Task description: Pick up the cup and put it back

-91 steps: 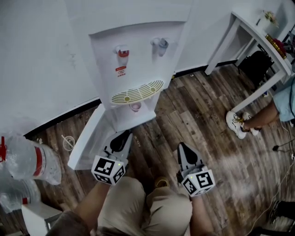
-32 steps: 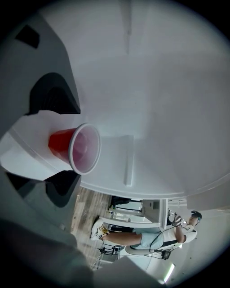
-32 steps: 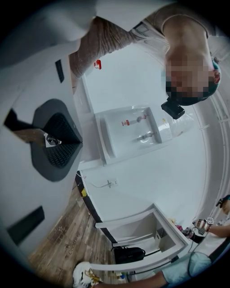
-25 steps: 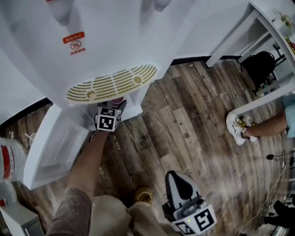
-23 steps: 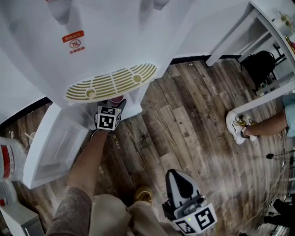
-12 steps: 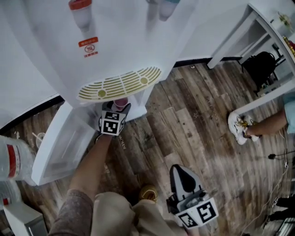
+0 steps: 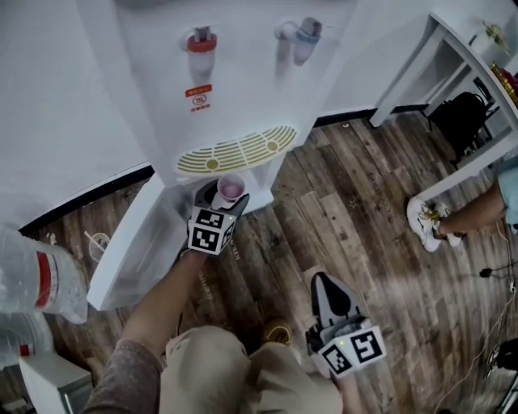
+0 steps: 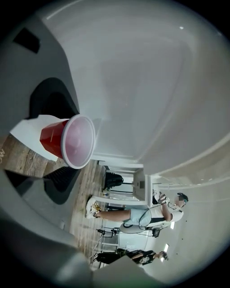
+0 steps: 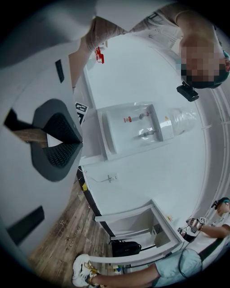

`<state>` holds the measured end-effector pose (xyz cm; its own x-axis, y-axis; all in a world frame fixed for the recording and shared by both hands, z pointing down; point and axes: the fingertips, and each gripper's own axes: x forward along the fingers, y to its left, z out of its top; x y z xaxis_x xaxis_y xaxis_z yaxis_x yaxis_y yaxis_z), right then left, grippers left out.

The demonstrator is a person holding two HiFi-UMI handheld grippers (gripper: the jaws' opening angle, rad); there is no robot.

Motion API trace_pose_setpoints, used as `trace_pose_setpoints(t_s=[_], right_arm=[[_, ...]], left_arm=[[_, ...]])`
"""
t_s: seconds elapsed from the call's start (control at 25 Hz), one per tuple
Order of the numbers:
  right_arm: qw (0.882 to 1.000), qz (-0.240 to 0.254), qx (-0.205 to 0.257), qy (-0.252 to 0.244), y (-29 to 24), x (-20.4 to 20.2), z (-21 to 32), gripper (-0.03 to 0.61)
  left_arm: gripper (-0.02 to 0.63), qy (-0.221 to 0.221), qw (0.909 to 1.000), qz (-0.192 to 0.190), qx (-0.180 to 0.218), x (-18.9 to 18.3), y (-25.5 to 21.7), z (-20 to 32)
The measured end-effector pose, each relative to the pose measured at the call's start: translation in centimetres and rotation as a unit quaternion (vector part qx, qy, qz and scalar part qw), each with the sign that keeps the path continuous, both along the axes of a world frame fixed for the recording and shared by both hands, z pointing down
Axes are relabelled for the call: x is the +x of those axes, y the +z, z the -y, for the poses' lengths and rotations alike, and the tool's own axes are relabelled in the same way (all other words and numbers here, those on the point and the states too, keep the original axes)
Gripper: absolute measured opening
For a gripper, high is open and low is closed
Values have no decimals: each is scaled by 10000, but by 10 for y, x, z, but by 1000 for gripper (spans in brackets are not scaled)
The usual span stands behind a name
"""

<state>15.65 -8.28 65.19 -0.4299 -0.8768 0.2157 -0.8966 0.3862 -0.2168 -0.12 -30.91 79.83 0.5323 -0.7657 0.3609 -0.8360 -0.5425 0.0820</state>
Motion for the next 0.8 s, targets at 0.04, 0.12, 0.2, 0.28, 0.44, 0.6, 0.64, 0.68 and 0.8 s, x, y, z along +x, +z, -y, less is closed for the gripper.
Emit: trace_pose_setpoints(t_s=[0.04, 0.12, 0.2, 0.28, 0.44, 0.6, 0.64, 0.68, 0.8], right_arm=[[10000, -11, -1, -5, 1, -1, -1, 0], [10000, -28, -17, 20, 2, -1, -3, 0], [9999, -39, -48, 79, 4, 0, -4, 0], [9998, -83, -71, 161, 5, 1, -2, 1], [9996, -198, -87, 170, 7, -5, -1, 2], [9997, -171, -95, 138, 6, -12, 1, 2], [9998, -153, -81, 128, 5, -14, 1, 2], [9998, -133, -64, 123, 4, -16, 1, 1], [9999, -82, -34, 123, 4, -18, 0, 1]], left_arm=[[330, 14, 10000, -55, 22, -1, -8, -7], [330, 68, 9998, -176, 39, 0, -23, -22], [330, 153, 9995, -263, 58, 0, -38, -38], [330, 221, 9991, -359, 79, -1, -53, -54], [330, 394, 9983, -407, 122, -8, -75, -84], [330, 532, 9978, -331, 197, -20, -93, -111], [330, 541, 9978, -328, 221, -23, -98, -118], [330, 548, 9977, -323, 251, -26, -103, -125], [330, 547, 9974, -318, 336, -35, -111, -146]])
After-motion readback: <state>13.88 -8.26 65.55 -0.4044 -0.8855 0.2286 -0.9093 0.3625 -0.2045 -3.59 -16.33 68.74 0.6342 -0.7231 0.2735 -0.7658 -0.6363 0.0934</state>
